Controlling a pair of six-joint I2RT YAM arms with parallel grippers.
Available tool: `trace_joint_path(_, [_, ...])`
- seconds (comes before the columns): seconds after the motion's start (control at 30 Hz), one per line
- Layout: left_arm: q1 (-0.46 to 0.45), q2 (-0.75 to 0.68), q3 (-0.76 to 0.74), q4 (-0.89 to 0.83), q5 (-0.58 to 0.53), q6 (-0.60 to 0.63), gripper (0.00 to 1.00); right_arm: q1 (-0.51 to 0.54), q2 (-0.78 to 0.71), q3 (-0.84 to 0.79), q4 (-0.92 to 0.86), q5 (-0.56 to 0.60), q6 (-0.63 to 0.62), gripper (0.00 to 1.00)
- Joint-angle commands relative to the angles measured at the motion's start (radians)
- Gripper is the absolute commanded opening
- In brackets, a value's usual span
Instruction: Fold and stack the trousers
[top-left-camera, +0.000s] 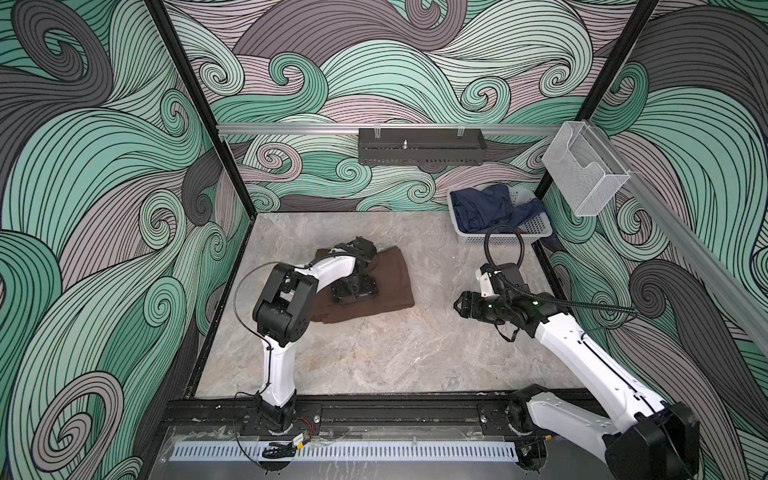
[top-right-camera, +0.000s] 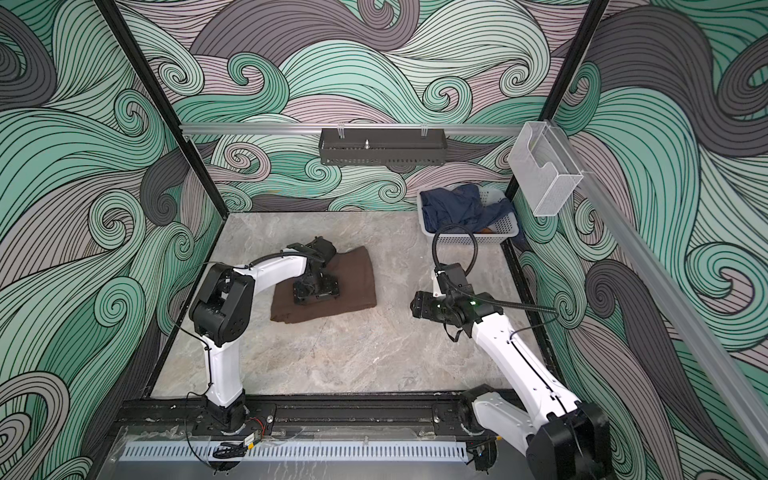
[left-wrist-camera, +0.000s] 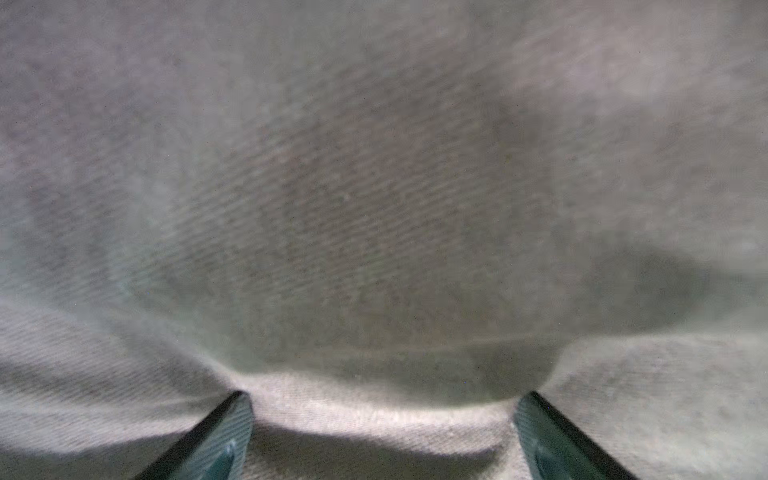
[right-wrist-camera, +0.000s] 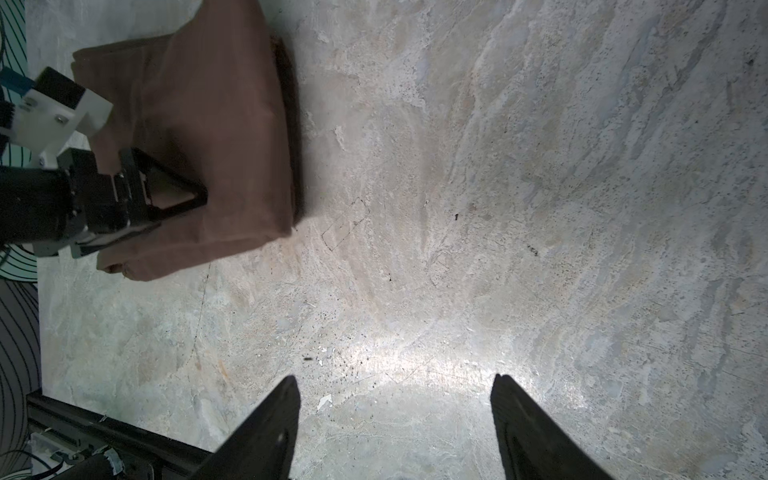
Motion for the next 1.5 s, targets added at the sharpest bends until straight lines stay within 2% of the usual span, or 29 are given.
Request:
trace_joint_path(0.0, [0.079, 0.109, 0.065, -0.115, -0.084, 0.131, 0.99, -0.008, 0.017, 0.033, 0.013, -0.028, 0.003, 0.74])
trace_joint_path(0.13, [0.203, 0.179, 0.164, -0.162, -0.047, 0.196, 0.99, -0.012, 0.037, 0.056, 0.012, -0.03, 0.004, 0.74])
trace_joint_path(0.3, [0.312, 0.251, 0.293, -0.214, -0.027, 0.253, 0.99, -0.014, 0.085, 0.088, 0.018, -0.037, 0.006, 0.73])
trace_joint_path(0.63, [0.456, 0.53, 0.821, -0.442, -0.057, 0.33, 0.99, -0.019, 0.186, 0.121, 0.06, -0.069, 0.013, 0.73])
trace_joint_path(0.8, [0.511, 0.634, 1.013, -0.47, -0.068, 0.396, 0.98, -0.022, 0.236, 0.126, 0.085, -0.078, 0.013, 0.73])
trace_joint_path(0.93, [0.544, 0.644, 1.036, -0.37, -0.065, 0.47, 0.99, -0.023, 0.282, 0.129, 0.104, -0.091, 0.019, 0.73])
trace_joint_path(1.17, [0.575, 0.704, 1.19, -0.293, -0.097, 0.598, 0.99, -0.023, 0.339, 0.14, 0.115, -0.102, 0.025, 0.72])
trace_joint_path(1.33, [0.59, 0.694, 1.194, -0.193, -0.12, 0.666, 0.99, -0.023, 0.358, 0.141, 0.115, -0.086, 0.021, 0.72])
trace_joint_path(1.47, [0.587, 0.628, 1.181, -0.139, -0.087, 0.664, 0.98, -0.023, 0.344, 0.141, 0.116, -0.073, 0.009, 0.72])
